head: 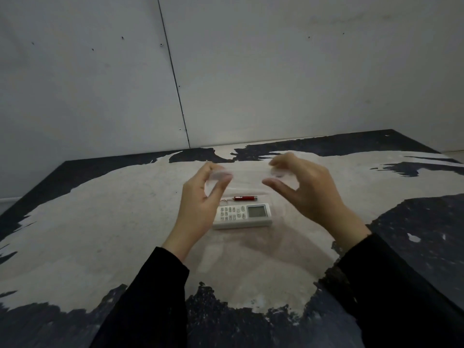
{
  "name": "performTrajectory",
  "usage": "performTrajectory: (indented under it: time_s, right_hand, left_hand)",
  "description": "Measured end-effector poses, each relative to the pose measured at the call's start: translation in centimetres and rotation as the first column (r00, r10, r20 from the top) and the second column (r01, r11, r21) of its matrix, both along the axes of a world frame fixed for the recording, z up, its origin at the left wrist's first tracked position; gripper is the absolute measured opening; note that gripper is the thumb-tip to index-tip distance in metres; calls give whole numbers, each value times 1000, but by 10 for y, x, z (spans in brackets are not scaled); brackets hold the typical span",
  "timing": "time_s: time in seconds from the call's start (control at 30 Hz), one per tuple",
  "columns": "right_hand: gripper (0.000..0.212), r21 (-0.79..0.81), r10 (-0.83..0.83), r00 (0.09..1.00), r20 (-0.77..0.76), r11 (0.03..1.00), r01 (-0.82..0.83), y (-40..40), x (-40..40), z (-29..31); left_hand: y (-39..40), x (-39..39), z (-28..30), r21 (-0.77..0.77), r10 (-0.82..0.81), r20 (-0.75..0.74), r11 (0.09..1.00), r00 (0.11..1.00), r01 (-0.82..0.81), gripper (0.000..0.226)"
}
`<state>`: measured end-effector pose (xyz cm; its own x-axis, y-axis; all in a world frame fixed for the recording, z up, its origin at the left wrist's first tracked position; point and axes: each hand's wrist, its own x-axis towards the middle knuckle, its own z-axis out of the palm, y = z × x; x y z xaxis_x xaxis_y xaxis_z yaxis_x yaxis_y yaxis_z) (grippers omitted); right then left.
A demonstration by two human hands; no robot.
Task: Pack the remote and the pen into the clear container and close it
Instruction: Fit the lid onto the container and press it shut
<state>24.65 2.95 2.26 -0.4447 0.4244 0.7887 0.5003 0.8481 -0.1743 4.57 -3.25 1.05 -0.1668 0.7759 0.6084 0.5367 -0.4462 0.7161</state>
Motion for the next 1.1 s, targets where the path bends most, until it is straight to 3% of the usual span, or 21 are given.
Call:
performTrajectory:
  time_s: [0.1, 0.17, 0.23, 0.33, 0.47, 0.53, 0.67, 0.9, 1.1]
  right_hand:
    - [28, -250, -44, 964, -261, 968, -23, 8, 7, -1]
    - [23, -446, -87, 856, -509, 878, -176, 9, 3, -2]
    - [20, -537, -157, 820, -550, 819, -204, 10, -5, -8]
    - [33, -615, -216, 892, -398, 784, -85, 14, -16, -23]
    - [55, -684, -241, 970, -15, 710, 166, 22, -18, -49]
    - [59, -707, -218, 967, 129, 664, 244, 22, -21, -56]
    - [58, -760, -201, 969, 141, 606, 236, 21, -23, -56]
    - [55, -754, -137, 985, 102, 635, 166, 17, -26, -58]
    - [59, -746, -84, 971, 224, 627, 227, 20, -26, -57]
  left_hand:
    - [0, -5, 4, -9, -47, 211, 999, 976, 50, 5]
    - [3, -6, 1, -43, -27, 309, 998, 951, 43, 13]
    - [8, -6, -6, -88, 33, 340, 996, 940, -3, 27]
    - [18, -11, -26, -239, 178, 230, 963, 957, -122, 46]
    - [31, -25, -52, -424, 276, -4, 870, 961, -251, 63]
    - [34, -29, -57, -491, 269, -6, 838, 963, -238, 67]
    - [36, -30, -58, -569, 266, 40, 798, 963, -196, 62]
    - [41, -34, -54, -530, 267, 144, 834, 953, -154, 41]
    - [40, -36, -55, -522, 276, 90, 832, 957, -191, 38]
